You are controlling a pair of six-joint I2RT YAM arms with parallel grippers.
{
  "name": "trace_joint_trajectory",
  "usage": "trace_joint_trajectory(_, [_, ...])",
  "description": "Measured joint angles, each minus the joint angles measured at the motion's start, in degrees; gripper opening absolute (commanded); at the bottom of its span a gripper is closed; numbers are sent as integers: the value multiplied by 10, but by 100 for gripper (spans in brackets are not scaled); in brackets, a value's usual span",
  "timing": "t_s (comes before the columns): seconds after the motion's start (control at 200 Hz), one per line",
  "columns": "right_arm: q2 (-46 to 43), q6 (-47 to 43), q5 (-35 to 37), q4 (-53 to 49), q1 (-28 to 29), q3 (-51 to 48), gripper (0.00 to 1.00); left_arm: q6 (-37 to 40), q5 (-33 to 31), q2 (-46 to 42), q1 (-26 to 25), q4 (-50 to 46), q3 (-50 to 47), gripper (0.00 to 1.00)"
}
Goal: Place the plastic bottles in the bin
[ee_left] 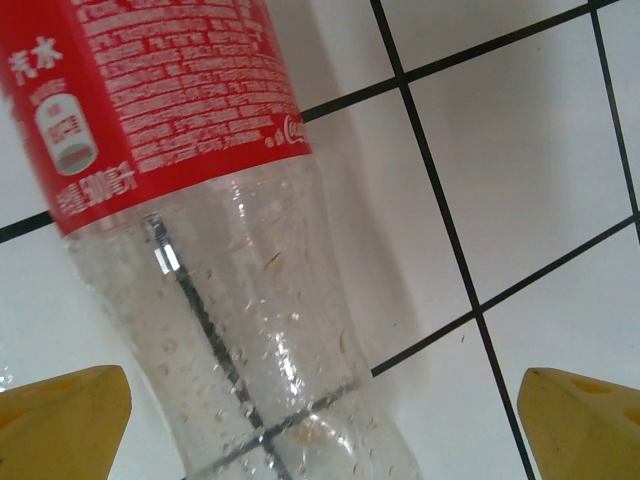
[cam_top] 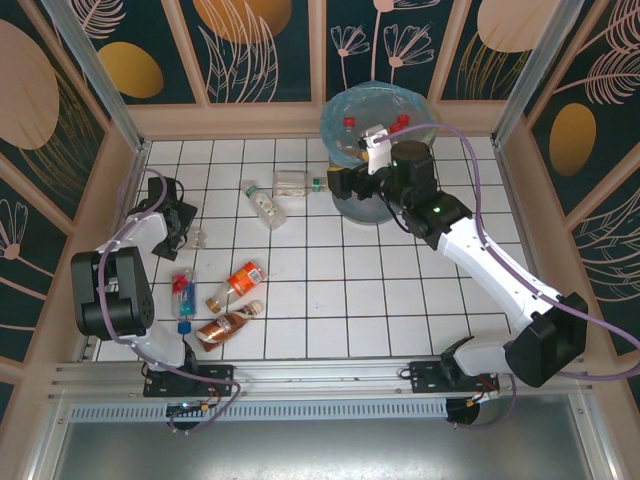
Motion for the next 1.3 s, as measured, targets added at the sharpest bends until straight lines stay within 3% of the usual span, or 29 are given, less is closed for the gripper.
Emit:
trace_joint_trajectory(0.33, [-6,0,0,1,0,-8,93,21,-1,19,0,15,-14,87])
trace_joint_trajectory(0.595, [-6,0,0,1,0,-9,93,37,-1,36,0,24,-37,86])
trace_joint_trajectory(0.811, [-7,-1,0,1,0,-10,92,48,1,36,0,37,-40,70])
trace_joint_trajectory(0.896, [-8,-1,0,0,0,-10,92,57,-1,29,0,39,-43,68])
trace_joint_trajectory(1.066, [-16,-2,0,-1,0,-10,92,80,-28,-37,0,38,-46,64])
trace_joint_trajectory(1.296, [-35,-2,0,-8,0,-6,92,140,-60,-207,0,41,-38,60])
